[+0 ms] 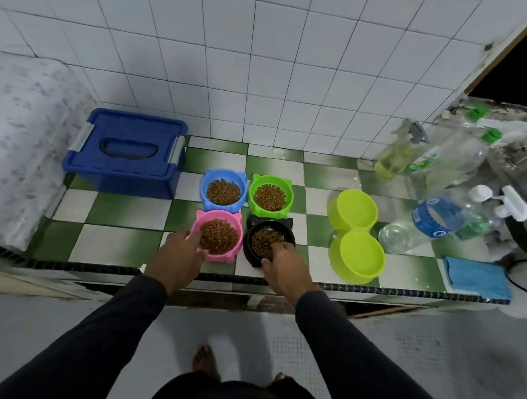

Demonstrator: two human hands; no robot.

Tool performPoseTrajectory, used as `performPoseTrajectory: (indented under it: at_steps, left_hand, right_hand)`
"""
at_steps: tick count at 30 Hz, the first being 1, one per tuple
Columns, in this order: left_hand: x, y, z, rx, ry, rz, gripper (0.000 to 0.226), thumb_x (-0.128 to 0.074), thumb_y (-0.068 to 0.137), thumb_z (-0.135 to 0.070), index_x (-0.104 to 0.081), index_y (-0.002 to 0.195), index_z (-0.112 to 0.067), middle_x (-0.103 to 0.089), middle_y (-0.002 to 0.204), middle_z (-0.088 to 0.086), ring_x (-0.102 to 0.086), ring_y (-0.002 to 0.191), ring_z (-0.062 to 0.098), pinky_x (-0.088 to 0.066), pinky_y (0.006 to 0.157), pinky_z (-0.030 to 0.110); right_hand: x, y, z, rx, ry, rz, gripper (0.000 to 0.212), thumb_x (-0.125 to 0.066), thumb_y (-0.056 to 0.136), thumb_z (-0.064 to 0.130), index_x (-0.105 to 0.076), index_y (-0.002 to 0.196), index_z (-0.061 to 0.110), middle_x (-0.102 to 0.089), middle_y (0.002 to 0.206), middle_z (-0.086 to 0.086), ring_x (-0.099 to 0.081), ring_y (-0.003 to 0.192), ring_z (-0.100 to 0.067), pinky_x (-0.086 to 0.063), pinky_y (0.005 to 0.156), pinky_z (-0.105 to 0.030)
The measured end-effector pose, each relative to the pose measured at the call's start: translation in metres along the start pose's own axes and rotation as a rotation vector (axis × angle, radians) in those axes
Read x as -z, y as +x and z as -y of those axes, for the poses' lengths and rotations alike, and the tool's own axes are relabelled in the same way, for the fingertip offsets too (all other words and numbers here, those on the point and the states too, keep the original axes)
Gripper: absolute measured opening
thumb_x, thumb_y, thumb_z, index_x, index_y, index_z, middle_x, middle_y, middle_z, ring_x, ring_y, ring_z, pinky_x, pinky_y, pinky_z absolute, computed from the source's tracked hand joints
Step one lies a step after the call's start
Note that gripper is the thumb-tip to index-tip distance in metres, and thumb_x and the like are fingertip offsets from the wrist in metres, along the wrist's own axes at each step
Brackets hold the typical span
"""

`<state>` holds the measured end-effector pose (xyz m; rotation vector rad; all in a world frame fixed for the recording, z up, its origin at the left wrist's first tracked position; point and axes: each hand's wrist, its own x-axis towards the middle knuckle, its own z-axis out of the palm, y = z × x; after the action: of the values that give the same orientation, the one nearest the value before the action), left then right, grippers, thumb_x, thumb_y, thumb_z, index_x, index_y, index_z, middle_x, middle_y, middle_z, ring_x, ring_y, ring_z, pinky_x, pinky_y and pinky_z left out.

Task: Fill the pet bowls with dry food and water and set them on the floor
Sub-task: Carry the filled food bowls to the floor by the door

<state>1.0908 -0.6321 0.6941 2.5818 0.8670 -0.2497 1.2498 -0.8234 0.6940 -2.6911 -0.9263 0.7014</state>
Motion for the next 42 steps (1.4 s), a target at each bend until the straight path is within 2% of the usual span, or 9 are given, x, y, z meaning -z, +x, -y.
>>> performPoseTrajectory:
  at_steps: [3,9,13,17,20,26,30,38,42]
  left_hand:
    - [-0.006,0.013,0.011,-0.005,-0.016,0.0,0.031,-0.052,0.102,-0.029,-0.056,0.129,-0.013,-0.061,0.123,0.016,-0.057,0.109,0.033,-0.047,0.09,0.042]
    - [-0.018,0.025,0.018,0.012,-0.011,0.067,0.025,-0.051,0.103,-0.02,-0.066,0.115,-0.004,-0.061,0.125,0.017,-0.055,0.111,0.031,-0.051,0.096,0.045]
    - [-0.031,0.039,0.022,0.166,-0.139,0.006,0.036,-0.055,0.101,-0.024,-0.056,0.129,-0.002,-0.057,0.127,0.021,-0.055,0.114,0.039,-0.05,0.095,0.048]
    - [-0.05,0.053,0.029,0.217,-0.261,0.008,0.034,-0.041,0.1,-0.032,-0.054,0.122,-0.01,-0.058,0.123,0.016,-0.046,0.094,0.019,-0.042,0.084,0.033]
    - [-0.055,0.06,0.028,0.245,-0.319,0.001,0.029,-0.051,0.1,-0.024,-0.052,0.127,-0.014,-0.057,0.122,0.015,-0.047,0.095,0.018,-0.044,0.087,0.037]
    - [-0.062,0.065,0.027,0.295,-0.383,-0.04,0.035,-0.053,0.098,-0.016,-0.05,0.133,-0.011,-0.058,0.121,0.021,-0.046,0.097,0.028,-0.039,0.083,0.038]
    - [-0.062,0.064,0.026,0.331,-0.442,-0.041,0.025,-0.057,0.101,-0.02,-0.063,0.124,-0.013,-0.063,0.1,0.016,-0.054,0.11,0.039,-0.045,0.087,0.04]
    - [-0.063,0.06,0.026,0.385,-0.569,-0.078,0.02,-0.061,0.099,-0.024,-0.069,0.117,-0.021,-0.068,0.097,0.016,-0.062,0.1,0.039,-0.052,0.083,0.041]
    - [-0.055,0.053,0.012,0.385,-0.637,-0.175,0.025,-0.06,0.1,-0.018,-0.067,0.124,-0.015,-0.068,0.097,0.009,-0.06,0.085,0.025,-0.045,0.079,0.034]
  right_hand:
    - [-0.011,0.007,-0.003,-0.089,0.028,-0.03,0.042,-0.056,0.096,0.036,-0.055,0.128,0.01,-0.052,0.136,-0.018,-0.052,0.121,-0.035,-0.045,0.103,-0.039]
    - [-0.023,0.02,-0.009,-0.219,0.096,-0.089,0.046,-0.057,0.096,0.033,-0.05,0.133,0.008,-0.048,0.135,-0.02,-0.049,0.122,-0.035,-0.041,0.105,-0.038]
    - [-0.028,0.031,-0.014,-0.263,0.202,-0.077,0.053,-0.06,0.095,0.026,-0.043,0.141,0.005,-0.049,0.135,-0.023,-0.049,0.124,-0.038,-0.043,0.106,-0.04]
    - [-0.029,0.037,-0.017,-0.286,0.286,-0.121,0.061,-0.061,0.092,0.016,-0.035,0.146,0.002,-0.05,0.132,-0.025,-0.051,0.122,-0.041,-0.047,0.103,-0.045]
    - [-0.031,0.042,-0.023,-0.322,0.287,-0.107,0.066,-0.061,0.093,0.016,-0.03,0.148,-0.002,-0.047,0.134,-0.026,-0.049,0.122,-0.043,-0.045,0.101,-0.044]
    - [-0.036,0.053,-0.033,-0.453,0.342,-0.052,0.049,-0.061,0.095,0.02,-0.044,0.135,-0.003,-0.046,0.134,-0.027,-0.052,0.12,-0.042,-0.045,0.098,-0.039]
    - [-0.039,0.056,-0.033,-0.585,0.447,-0.023,0.037,-0.058,0.097,0.016,-0.051,0.129,-0.001,-0.043,0.135,-0.026,-0.055,0.115,-0.042,-0.048,0.094,-0.037]
    - [-0.04,0.051,-0.026,-0.588,0.593,-0.119,0.039,-0.056,0.094,0.015,-0.054,0.132,0.007,-0.054,0.129,-0.024,-0.057,0.114,-0.042,-0.05,0.098,-0.039]
    - [-0.043,0.046,-0.021,-0.514,0.704,-0.193,0.045,-0.063,0.086,0.013,-0.054,0.13,0.013,-0.065,0.122,-0.013,-0.061,0.112,-0.033,-0.052,0.099,-0.047]
